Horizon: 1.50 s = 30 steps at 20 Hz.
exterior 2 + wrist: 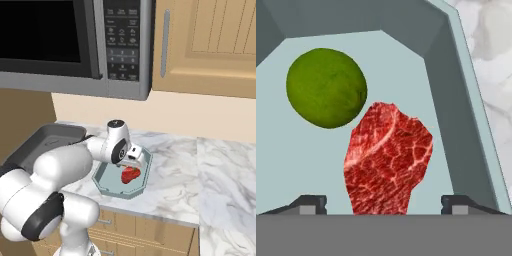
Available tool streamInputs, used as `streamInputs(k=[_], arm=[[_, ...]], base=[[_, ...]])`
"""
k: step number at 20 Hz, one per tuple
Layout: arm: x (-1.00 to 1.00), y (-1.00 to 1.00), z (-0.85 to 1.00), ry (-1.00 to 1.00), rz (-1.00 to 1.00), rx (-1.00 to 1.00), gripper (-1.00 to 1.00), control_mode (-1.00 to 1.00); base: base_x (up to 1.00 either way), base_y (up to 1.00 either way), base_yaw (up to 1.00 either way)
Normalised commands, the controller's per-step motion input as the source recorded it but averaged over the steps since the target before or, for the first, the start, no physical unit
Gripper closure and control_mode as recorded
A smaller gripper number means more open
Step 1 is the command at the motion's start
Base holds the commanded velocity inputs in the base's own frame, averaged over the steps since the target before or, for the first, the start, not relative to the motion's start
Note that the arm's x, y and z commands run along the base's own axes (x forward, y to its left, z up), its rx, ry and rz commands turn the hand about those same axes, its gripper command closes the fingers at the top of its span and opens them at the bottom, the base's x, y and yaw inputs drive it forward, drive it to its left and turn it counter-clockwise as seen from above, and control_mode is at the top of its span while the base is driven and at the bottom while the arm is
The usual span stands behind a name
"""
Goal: Place one lime and one steak in each tupperware on the nearby counter, to pack two identical lunches.
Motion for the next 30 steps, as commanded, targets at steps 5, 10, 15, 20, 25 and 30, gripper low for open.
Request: streamInputs(k=[5, 10, 15, 20, 25, 30], arm=[[-0.46, 0.0, 0.56, -0.18, 0.0, 0.0, -1.0, -1.0], [-0.98, 0.0, 0.51, -0.25, 0.0, 0.0, -1.0, -1.0], [-0.79, 0.0, 0.38, -0.19, 0.0, 0.0, -1.0, -1.0], [-0.56, 0.0, 0.06, -0.03, 0.0, 0.01, -1.0, 1.0], [0.0, 0.0, 0.0, 0.0, 0.0, 0.0, -1.0, 1.0], [0.0, 0.0, 0.0, 0.0, 0.0, 0.0, -1.0, 1.0]], base=[[0.0, 0.0, 0.0], [0.0, 0.0, 0.0], [0.0, 0.0, 0.0], [-0.4, 0.0, 0.0], [-1.0, 0.03, -0.05], [-1.0, 0.04, -0.32]])
